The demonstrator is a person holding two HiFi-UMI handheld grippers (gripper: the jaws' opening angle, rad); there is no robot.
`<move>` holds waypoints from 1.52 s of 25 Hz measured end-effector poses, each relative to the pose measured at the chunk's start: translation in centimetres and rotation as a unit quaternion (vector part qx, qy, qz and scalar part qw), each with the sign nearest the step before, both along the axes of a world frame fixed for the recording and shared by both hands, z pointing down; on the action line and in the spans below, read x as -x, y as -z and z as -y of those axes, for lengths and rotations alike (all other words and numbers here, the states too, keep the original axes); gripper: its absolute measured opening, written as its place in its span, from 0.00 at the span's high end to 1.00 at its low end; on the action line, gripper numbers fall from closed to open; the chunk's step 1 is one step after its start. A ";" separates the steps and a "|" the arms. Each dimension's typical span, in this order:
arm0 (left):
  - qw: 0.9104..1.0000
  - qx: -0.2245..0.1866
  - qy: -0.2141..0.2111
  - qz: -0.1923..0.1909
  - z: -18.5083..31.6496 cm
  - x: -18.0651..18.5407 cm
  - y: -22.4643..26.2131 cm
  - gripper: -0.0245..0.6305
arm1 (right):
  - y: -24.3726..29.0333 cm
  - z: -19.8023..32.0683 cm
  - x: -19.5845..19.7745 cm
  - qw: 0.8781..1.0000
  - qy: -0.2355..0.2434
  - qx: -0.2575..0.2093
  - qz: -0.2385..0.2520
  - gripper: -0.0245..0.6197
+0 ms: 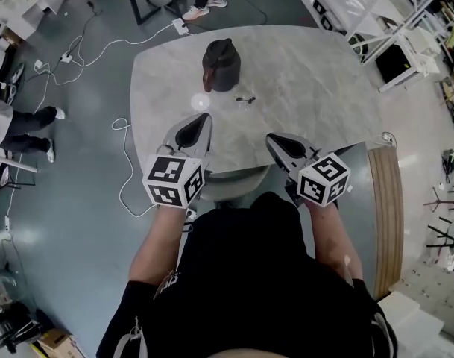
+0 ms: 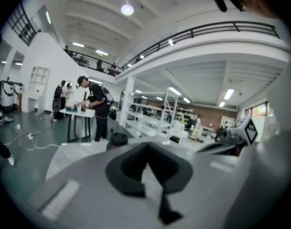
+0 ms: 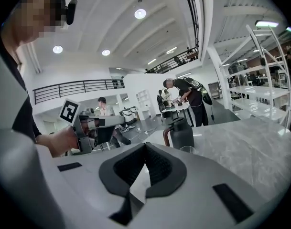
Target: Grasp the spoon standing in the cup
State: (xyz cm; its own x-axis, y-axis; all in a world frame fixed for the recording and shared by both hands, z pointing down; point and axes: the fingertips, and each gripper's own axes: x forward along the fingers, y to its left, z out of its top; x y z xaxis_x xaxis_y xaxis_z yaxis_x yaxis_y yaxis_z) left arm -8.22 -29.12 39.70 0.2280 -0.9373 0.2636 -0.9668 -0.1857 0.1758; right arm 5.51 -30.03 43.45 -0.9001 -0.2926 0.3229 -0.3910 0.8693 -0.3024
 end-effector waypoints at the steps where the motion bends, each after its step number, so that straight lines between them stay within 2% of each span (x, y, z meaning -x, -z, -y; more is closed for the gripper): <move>1: 1.000 0.003 0.003 -0.003 0.3 0.3 -0.3 0.95 | -0.5 0.5 0.6 1.000 0.004 0.004 -0.005 0.97; 8: 0.999 0.027 0.042 -0.007 3.7 0.6 -2.6 0.95 | -3.3 6.0 1.7 0.999 0.040 0.020 -0.024 0.96; 14: 0.994 0.057 0.091 -0.021 5.1 1.9 -4.9 0.95 | -6.6 9.8 3.7 0.995 0.080 0.042 -0.042 0.89; 19: 0.990 0.077 0.115 -0.023 6.0 1.8 -6.3 0.95 | -9.4 12.5 4.4 0.992 0.098 0.054 -0.066 0.84; 30: 0.982 0.115 0.144 -0.034 6.4 1.3 -9.2 0.95 | -16.3 14.6 5.4 0.980 0.133 0.051 -0.139 0.71; 38: 0.977 0.121 0.169 -0.037 5.2 1.5 -9.8 0.95 | -18.4 15.1 6.4 0.976 0.133 0.039 -0.169 0.70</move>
